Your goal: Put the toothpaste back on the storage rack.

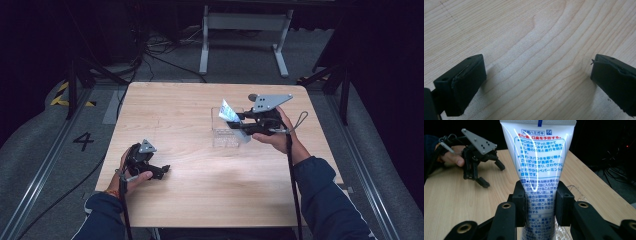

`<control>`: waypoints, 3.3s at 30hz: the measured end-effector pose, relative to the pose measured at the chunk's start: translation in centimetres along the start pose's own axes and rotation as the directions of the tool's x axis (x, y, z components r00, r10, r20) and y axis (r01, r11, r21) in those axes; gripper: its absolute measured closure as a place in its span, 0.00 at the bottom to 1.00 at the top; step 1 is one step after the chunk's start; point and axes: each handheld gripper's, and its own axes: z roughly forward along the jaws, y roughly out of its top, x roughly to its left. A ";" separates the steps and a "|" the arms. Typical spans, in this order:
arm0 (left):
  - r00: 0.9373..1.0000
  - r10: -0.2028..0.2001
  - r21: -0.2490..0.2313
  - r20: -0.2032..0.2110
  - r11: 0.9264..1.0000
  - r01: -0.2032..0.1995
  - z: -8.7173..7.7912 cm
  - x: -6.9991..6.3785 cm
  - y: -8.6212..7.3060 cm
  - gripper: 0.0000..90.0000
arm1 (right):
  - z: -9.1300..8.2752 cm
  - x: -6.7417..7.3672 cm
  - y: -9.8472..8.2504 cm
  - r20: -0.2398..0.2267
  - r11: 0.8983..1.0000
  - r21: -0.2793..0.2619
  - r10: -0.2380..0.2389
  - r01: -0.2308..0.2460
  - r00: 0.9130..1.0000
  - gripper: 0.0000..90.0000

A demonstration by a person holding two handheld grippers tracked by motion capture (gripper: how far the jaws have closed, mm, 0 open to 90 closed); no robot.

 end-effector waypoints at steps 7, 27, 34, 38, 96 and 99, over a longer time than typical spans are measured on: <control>1.000 0.006 0.001 0.001 1.000 -0.006 0.0 0.0 0.0 0.01 | 0.7 -0.9 0.9 0.004 1.000 -0.008 -0.004 0.005 1.000 0.75; 1.000 0.000 0.003 0.001 1.000 0.000 0.0 0.0 0.0 0.01 | 2.7 -3.4 0.6 0.036 0.998 -0.046 0.038 -0.036 0.999 0.75; 1.000 -0.007 0.002 0.004 1.000 0.007 0.0 0.0 0.0 0.01 | 3.3 -4.3 -0.2 0.040 0.997 -0.056 0.058 -0.055 0.998 0.75; 1.000 -0.008 0.003 0.004 1.000 0.008 0.0 -0.1 0.0 0.01 | 3.6 -4.6 -0.6 0.040 0.996 -0.059 0.068 -0.066 0.997 0.75; 1.000 -0.008 -0.002 0.002 1.000 0.008 0.0 -0.1 0.0 0.01 | 5.8 -5.4 -5.9 0.086 0.988 0.135 0.060 -0.071 0.994 0.72; 1.000 -0.011 -0.001 0.005 1.000 0.011 0.0 -0.1 0.0 0.01 | 5.8 -5.3 -6.0 0.094 0.988 0.138 0.060 -0.072 0.994 0.72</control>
